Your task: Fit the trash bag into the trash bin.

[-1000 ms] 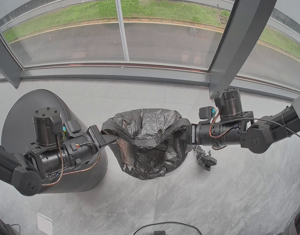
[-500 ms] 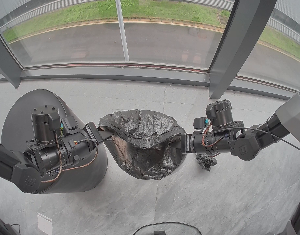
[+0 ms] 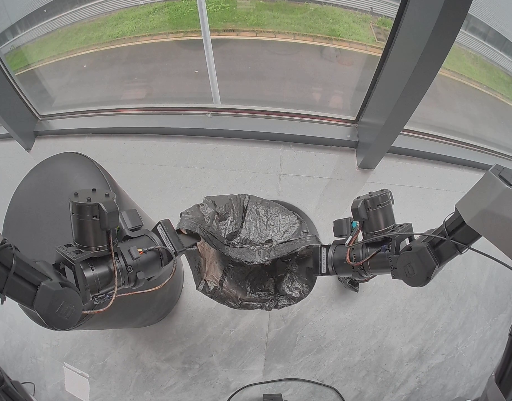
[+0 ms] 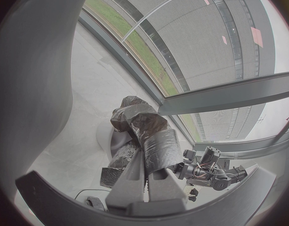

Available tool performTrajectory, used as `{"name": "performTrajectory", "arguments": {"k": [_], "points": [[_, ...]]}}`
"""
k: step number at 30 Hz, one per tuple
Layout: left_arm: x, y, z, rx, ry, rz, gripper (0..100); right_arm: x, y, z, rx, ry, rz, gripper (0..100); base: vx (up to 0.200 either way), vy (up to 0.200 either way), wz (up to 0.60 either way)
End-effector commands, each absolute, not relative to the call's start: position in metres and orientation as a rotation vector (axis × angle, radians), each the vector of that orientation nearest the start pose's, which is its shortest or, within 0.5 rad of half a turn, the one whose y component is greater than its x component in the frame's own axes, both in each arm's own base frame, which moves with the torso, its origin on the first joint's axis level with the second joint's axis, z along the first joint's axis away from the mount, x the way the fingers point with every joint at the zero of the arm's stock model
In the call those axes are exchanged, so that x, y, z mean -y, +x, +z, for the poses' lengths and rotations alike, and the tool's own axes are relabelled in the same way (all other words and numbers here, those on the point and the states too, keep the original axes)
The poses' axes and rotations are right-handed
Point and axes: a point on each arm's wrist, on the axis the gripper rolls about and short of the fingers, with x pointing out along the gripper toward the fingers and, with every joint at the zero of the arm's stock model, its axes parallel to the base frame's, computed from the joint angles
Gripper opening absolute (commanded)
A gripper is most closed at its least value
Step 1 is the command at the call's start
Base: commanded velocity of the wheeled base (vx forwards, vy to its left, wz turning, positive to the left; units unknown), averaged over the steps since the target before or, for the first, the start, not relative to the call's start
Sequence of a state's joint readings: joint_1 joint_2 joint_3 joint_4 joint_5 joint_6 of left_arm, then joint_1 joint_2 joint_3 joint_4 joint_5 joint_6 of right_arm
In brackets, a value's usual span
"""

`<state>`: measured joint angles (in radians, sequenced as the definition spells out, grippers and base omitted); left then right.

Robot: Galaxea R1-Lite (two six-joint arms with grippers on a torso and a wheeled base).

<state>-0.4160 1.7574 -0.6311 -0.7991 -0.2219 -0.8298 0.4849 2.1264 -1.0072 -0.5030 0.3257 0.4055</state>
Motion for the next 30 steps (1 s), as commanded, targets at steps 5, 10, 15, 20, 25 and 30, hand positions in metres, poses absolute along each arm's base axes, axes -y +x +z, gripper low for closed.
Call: {"name": "performTrajectory", "arguments": {"k": [5, 10, 15, 20, 25, 30], "points": [[0.130, 0.272, 0.125, -0.620, -0.770, -0.451, 0, -0.159, 0.312, 0.077, -0.752, 0.331, 0.617, 0, 0.000, 0.000, 0.00], [0.134, 0.273, 0.118, -0.645, -0.763, -0.449, 0, -0.146, 0.303, 0.078, -0.765, 0.336, 0.594, 0, 0.000, 0.000, 0.00], [0.138, 0.280, 0.103, -0.687, -0.754, -0.427, 0, -0.136, 0.301, 0.064, -0.809, 0.328, 0.553, 0, 0.000, 0.000, 0.00], [0.140, 0.285, 0.097, -0.700, -0.753, -0.420, 0, -0.128, 0.308, 0.054, -0.789, 0.297, 0.547, 0, 0.000, 0.000, 0.00], [0.140, 0.285, 0.101, -0.689, -0.754, -0.427, 0, -0.128, 0.307, 0.050, -0.769, 0.297, 0.550, 0, 0.000, 0.000, 0.00], [0.140, 0.285, 0.105, -0.677, -0.756, -0.435, 0, -0.127, 0.315, 0.047, -0.761, 0.300, 0.537, 0, 0.000, 0.000, 0.00]]}}
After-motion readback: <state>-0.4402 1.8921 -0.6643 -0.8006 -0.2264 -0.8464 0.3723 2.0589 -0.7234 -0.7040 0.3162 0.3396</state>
